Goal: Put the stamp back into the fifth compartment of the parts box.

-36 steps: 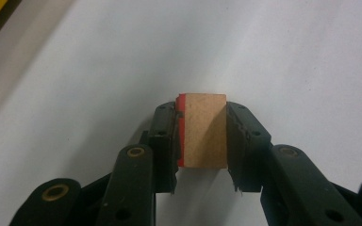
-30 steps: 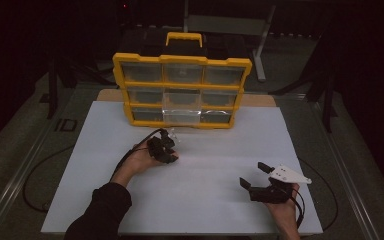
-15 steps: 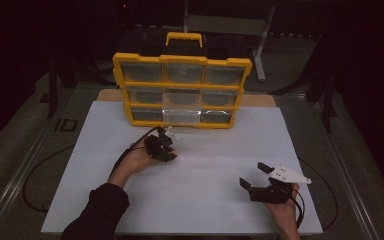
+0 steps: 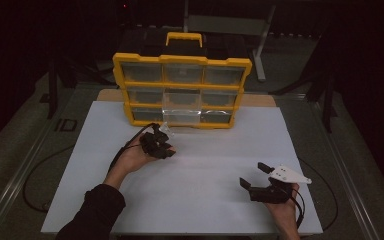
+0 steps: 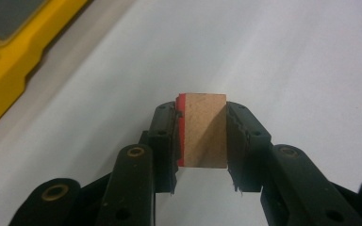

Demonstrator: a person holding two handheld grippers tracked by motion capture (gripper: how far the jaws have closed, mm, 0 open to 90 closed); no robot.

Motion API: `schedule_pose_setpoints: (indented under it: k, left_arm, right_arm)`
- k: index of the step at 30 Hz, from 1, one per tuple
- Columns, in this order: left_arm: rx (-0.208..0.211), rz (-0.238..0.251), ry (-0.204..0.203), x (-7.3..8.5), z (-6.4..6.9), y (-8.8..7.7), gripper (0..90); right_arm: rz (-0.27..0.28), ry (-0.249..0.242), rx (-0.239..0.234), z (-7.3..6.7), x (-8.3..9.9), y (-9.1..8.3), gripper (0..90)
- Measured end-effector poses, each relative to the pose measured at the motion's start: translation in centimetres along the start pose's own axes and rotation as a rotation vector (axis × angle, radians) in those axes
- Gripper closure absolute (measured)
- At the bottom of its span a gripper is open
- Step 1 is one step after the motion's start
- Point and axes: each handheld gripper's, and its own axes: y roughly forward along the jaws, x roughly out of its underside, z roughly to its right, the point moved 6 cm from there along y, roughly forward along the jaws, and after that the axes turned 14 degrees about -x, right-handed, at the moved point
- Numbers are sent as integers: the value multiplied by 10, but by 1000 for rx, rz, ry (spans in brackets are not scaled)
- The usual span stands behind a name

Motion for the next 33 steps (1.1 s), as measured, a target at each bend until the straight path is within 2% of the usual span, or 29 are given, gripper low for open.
schedule_pose_setpoints:
  k: [3,15,25,33]
  left_arm:
    - [5,13,-16,-1,-1,-5,667]
    - [10,33,-36,-3,-3,-12,667]
    - [18,41,-39,-3,-5,-20,668]
    - [-1,49,-48,-1,-10,-31,668]
  right_arm:
    - [-1,-3,-2,0,0,0,88]
    - [5,4,-8,0,0,1,88]
    - [4,4,-10,0,0,1,88]
    - [4,5,-9,0,0,1,88]
